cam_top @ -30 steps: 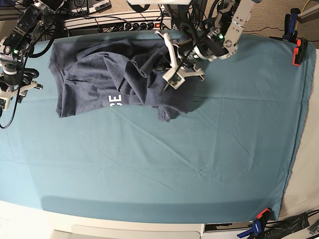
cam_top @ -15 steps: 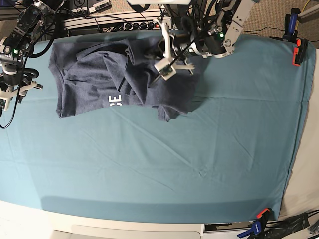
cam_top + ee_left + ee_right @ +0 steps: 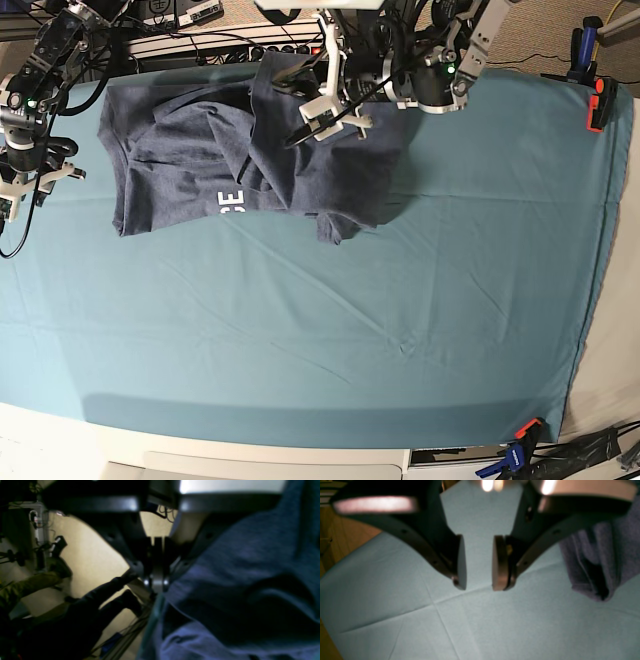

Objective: Fold the T-shirt properly
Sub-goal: 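Push the folded end with the left gripper further over the shirt's middle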

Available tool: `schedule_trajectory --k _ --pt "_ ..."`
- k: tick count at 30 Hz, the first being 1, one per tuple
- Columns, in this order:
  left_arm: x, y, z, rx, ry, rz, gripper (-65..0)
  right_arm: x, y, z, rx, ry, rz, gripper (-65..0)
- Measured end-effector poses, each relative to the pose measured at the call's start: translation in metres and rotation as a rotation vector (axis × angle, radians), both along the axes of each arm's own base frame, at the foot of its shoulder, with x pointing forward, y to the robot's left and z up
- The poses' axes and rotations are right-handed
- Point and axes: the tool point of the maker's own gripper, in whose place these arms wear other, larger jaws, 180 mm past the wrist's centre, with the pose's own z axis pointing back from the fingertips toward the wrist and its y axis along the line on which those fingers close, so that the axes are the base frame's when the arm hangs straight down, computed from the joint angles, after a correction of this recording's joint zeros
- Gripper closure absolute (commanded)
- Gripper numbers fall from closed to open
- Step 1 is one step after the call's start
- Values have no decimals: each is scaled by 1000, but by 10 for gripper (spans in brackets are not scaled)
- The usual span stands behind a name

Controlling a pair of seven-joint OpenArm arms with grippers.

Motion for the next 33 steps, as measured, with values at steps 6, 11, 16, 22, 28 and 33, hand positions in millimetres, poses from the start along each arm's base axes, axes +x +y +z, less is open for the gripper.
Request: schedule_trajectory --k 6,11,16,22,28,33 --pt "39 16 -11 138 -121 104 0 0 0 0 0 0 0 -189" --pt "62 23 -9 177 -198 173 0 2 2 0 16 -10 7 -189" --pt "82 33 -19 232 -253 233 0 3 4 0 30 -20 13 -189" --pt "116 49 -52 335 -266 281 0 3 4 0 29 -19 13 -189" --pt "151 57 -69 346 -232 324 0 3 4 0 29 -19 13 -189" --pt "161 58 -69 345 -234 323 0 3 4 0 29 -19 13 -189"
